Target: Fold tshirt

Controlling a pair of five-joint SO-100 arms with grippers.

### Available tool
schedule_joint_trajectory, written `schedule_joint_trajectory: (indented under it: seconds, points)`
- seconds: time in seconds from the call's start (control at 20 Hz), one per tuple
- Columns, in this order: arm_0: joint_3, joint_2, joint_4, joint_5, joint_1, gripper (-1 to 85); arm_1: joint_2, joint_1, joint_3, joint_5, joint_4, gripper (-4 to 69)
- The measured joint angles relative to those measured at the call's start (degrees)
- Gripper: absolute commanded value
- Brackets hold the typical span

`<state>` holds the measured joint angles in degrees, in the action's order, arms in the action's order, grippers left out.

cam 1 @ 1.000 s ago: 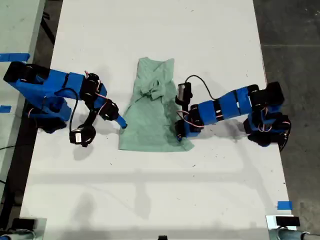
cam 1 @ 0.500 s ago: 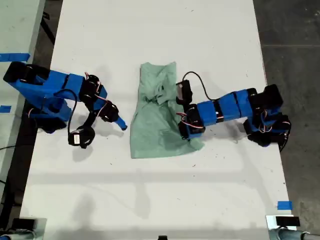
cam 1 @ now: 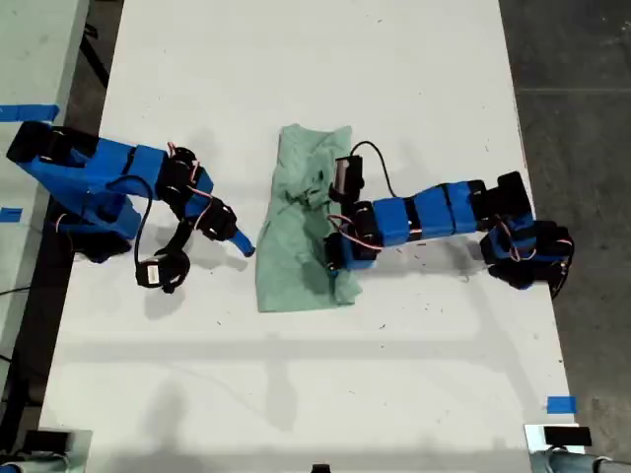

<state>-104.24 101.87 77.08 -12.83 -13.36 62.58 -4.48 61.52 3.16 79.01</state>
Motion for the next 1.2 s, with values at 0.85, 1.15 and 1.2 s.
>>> schedule_joint_trajectory:
  seconds: [0.85,1.15,1.2]
  points:
    - [0.09,-0.97,-1.23,0.0,0.0,27.7,6.15,0.44,-2.55,0.7,8.53,34.2]
    - [0.09,-0.97,-0.79,0.0,0.0,27.5,20.04,0.26,-0.44,1.23,13.01,34.3]
    - [0.09,-1.14,-0.53,0.0,0.0,27.5,21.53,0.26,0.79,1.14,13.27,34.2]
